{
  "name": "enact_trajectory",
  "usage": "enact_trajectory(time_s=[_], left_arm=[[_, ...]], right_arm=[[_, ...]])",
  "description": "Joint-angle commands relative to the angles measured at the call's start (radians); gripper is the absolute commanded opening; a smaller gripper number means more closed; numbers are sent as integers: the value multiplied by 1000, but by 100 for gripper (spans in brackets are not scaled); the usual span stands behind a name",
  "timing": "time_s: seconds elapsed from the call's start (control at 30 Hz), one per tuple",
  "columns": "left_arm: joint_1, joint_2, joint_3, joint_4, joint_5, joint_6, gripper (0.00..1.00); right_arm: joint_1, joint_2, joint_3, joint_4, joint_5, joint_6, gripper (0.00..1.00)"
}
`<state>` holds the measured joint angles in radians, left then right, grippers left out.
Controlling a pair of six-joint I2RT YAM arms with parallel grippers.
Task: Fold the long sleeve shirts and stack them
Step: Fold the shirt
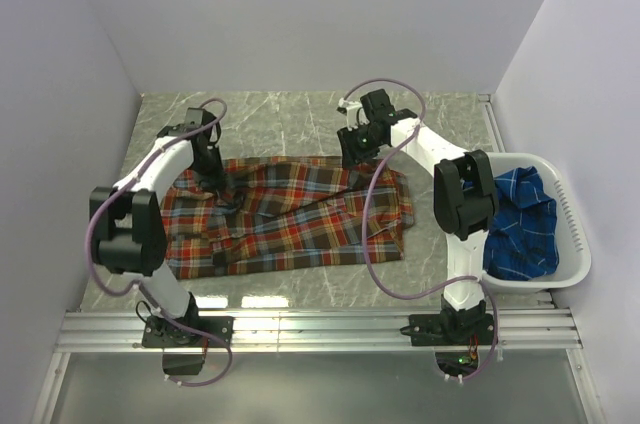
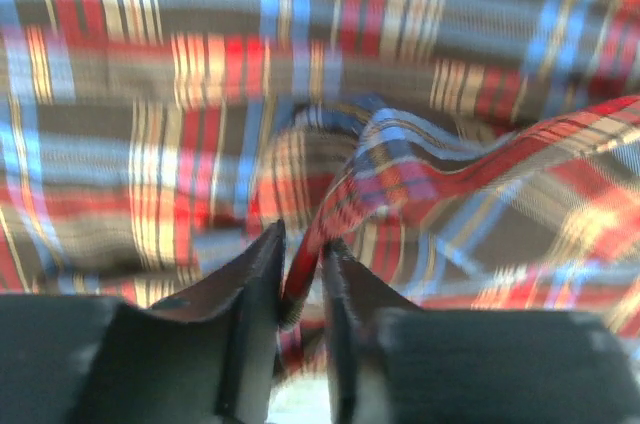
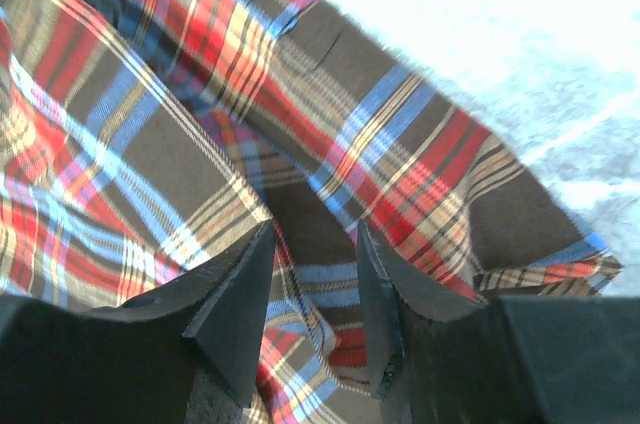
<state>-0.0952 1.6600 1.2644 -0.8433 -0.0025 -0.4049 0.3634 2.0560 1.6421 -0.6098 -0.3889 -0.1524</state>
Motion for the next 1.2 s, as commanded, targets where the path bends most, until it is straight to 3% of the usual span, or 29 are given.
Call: enact_trajectory(time_s=[0.0, 0.07, 0.23, 0.43, 0.47, 0.73, 0.93, 1.17], left_arm=[[25, 66, 85, 98, -54, 11, 32], [43, 118, 133, 119, -59, 14, 45], [77, 185, 217, 139, -67, 11, 60], [163, 51, 107, 268, 31, -49, 72], [178, 22, 37, 292, 60, -61, 72], [238, -247, -348, 518, 171, -204, 71], [244, -261, -467, 666, 202, -293, 63], [244, -174, -493, 795, 206, -383, 60]], right_arm=[[-3, -52, -24, 109, 51, 69, 47], [2, -88, -51, 139, 83, 99, 55], [8, -201, -132, 197, 157, 169, 55], [9, -379, -274, 297, 203, 281, 56], [8, -401, -295, 323, 199, 296, 62], [9, -576, -527, 462, 102, 471, 71], [9, -637, -680, 579, 30, 551, 72], [14, -657, -771, 640, 19, 573, 72]])
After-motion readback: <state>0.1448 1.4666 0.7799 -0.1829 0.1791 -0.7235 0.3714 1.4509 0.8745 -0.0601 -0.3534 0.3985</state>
